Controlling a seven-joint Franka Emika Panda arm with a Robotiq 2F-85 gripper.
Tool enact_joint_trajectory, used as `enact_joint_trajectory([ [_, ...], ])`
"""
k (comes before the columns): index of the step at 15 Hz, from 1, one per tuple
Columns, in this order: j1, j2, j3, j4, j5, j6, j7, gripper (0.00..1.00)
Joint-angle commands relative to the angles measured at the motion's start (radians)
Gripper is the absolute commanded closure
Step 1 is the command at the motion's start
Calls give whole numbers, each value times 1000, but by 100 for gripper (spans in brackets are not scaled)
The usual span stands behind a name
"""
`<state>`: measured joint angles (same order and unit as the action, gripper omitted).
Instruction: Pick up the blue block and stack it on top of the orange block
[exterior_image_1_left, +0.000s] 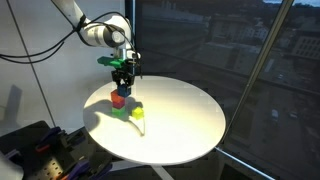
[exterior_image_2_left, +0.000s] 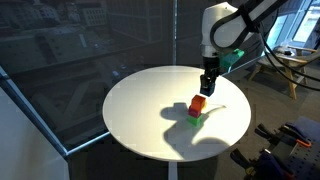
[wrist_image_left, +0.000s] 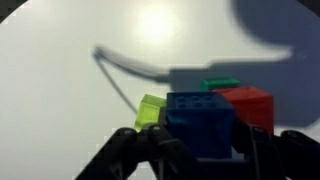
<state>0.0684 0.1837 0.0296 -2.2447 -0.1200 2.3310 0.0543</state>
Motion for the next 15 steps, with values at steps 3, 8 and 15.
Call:
enact_joint_trajectory([
  [3, 19, -10, 17, 16, -19, -46, -10, 69],
  [8, 30, 0, 28, 38, -16, -58, -10, 69],
  [15, 42, 27, 36, 76, -16, -72, -6, 69],
])
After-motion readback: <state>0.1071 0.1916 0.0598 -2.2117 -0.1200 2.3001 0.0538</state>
